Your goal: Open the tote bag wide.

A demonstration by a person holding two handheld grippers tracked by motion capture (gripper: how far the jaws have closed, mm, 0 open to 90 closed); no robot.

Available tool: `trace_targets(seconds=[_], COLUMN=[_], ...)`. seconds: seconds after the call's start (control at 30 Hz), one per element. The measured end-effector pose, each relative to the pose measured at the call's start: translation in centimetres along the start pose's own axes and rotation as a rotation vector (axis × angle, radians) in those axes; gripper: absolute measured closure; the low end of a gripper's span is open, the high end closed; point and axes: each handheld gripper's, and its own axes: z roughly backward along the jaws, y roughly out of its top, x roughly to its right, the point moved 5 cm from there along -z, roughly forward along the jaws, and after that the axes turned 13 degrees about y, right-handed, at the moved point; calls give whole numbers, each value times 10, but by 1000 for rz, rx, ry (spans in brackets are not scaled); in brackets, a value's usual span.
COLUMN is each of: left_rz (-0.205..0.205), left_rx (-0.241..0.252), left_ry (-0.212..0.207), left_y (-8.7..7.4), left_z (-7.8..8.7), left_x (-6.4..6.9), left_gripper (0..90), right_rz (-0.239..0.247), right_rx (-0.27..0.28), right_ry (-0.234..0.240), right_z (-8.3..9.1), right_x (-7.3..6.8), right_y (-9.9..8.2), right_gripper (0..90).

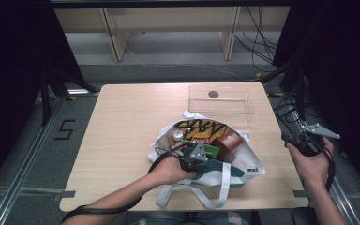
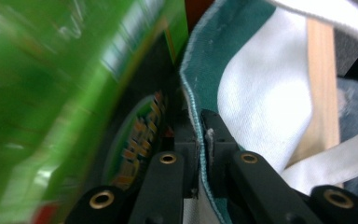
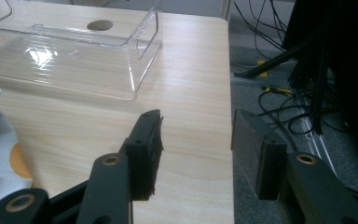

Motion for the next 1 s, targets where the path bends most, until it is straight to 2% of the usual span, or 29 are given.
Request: trace_targets(seconds=[0.03,0.07,0.1,0.13,0.2,0.23,0.27,0.3,0.33,0.37,0.4,0.43,0.47,0.5,0.57,0.6,0.63,0.67,0.73,0.8,0.83,0.9,0.93,0.97,1.0], left_rz=[19,3,38,4,9,14,29,-13,-8,5,-16,-4,-4,2,-9,-1,-1,-26,-34,-31,-15,-34,-34,-31,-2], left_rx=[6,-11,5,-17,-10,-5,-5,-18,-21,-17,-22,-21,-21,-21,-26,-21,-21,-18,-13,-3,19,39,39,75,112], left_ry=[-2,-4,-1,-5,4,6,9,13,10,13,17,16,16,18,19,24,24,32,32,34,26,15,15,0,5], left_y=[-1,-3,-3,-4,-5,-5,-6,-7,-8,-9,-9,-10,-10,-11,-12,-12,-12,-10,-7,-5,-1,3,3,7,10], left_z=[-3,-4,-6,-5,-7,-8,-9,-9,-10,-12,-12,-13,-13,-14,-14,-14,-14,-10,-3,1,11,24,24,38,45], left_x=[2,1,3,1,2,3,5,3,4,5,4,5,5,6,6,7,7,6,7,8,8,7,7,7,7], left_gripper=[855,855,856,856,856,856,855,856,856,856,856,856,856,855,852,848,837,822,773,690,646,577,547,500,474], right_rz=[2,2,3,5,7,-37,-6,-5,-6,-45,-34,-21,-48,-56,-35,-7,-7,-30,-31,-25,-20,-2,-2,1,32], right_rx=[1,2,3,2,2,1,7,-1,3,7,2,4,3,10,18,18,18,19,23,48,44,63,63,78,75], right_ry=[-2,-4,-5,-6,-5,-7,5,10,9,-3,-11,-9,-8,-2,-6,6,6,-3,1,7,18,18,18,30,39], right_z=[0,0,0,0,0,0,-1,-1,-1,0,0,0,1,1,1,1,1,3,6,9,12,14,14,16,16], right_x=[0,0,0,0,0,-3,-1,-1,-1,-5,-4,-3,-5,-6,-5,-3,-3,-7,-9,-11,-13,-15,-15,-21,-21], right_y=[0,0,0,0,0,-1,0,0,0,0,0,0,0,1,1,3,3,4,8,15,17,22,22,26,28], right_gripper=[532,532,532,533,532,532,532,533,532,532,532,532,532,532,531,530,530,527,522,520,518,517,517,515,514])
